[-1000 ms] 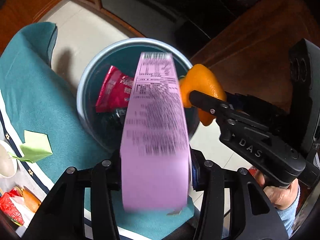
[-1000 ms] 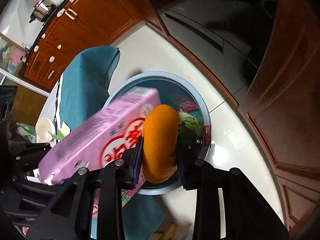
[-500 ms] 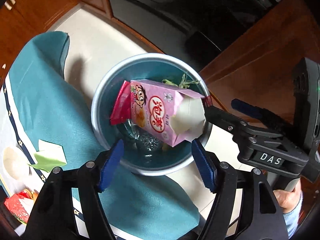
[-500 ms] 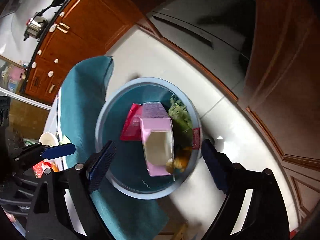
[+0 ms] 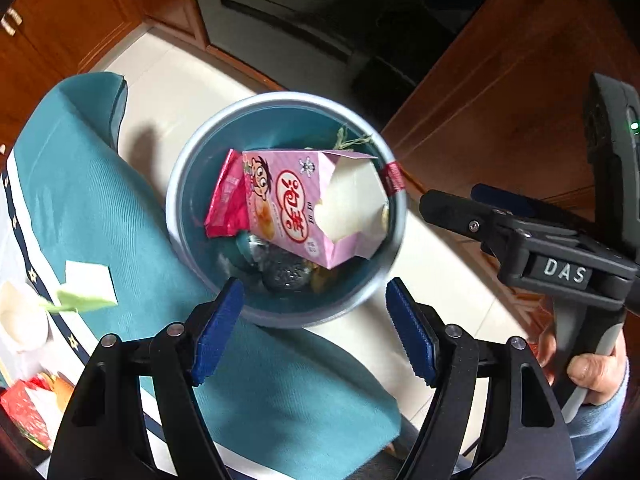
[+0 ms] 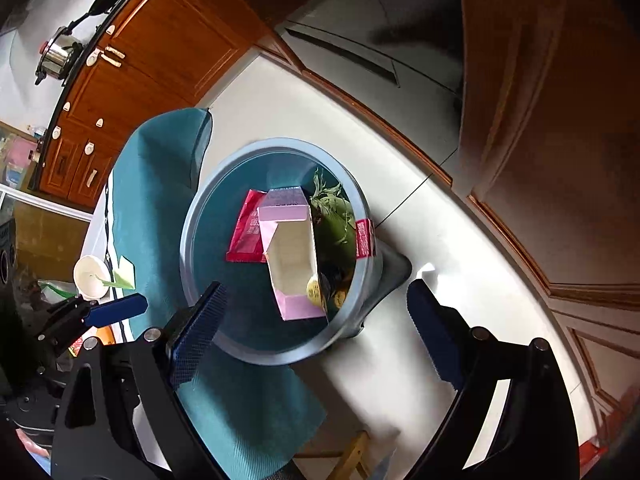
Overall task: Collect trash
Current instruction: 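Carry the box and peel over the bin and open both tools, then grasp the red plastic bag with the left tool while the right tool grasps the white tissue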
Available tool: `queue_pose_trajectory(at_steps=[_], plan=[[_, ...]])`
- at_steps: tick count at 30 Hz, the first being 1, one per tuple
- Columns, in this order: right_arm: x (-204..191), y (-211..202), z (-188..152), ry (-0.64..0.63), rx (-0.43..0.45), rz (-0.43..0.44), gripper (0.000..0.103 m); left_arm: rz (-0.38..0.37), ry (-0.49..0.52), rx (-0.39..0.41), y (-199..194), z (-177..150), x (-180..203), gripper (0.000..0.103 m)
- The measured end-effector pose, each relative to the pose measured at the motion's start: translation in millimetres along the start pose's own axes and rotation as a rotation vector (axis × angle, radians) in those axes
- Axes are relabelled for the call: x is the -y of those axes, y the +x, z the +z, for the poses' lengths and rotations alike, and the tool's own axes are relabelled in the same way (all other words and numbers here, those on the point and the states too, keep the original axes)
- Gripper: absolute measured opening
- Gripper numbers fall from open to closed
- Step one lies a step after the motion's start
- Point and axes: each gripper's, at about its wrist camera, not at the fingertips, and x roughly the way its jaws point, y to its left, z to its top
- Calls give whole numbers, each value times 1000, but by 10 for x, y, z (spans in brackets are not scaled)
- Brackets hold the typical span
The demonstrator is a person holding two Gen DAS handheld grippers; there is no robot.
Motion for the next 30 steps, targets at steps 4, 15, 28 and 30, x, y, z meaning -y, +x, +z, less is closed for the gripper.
queue_pose_trajectory(at_steps=[4, 15, 28, 30], plan=[[-80, -147, -102, -12, 16, -6, 88, -29, -8, 53, -180, -204, -34, 75], [-768, -243, -501, -94, 3, 16, 90, 10, -48, 145, -663, -993, -601, 75], [-2240, 37, -1060, -297, -86, 24, 90, 51, -242, 272, -1272, -2047, -1946, 75], [-2461, 103, -1128, -327, -102, 24, 90, 59, -278, 295, -1346, -2211, -2158, 75]])
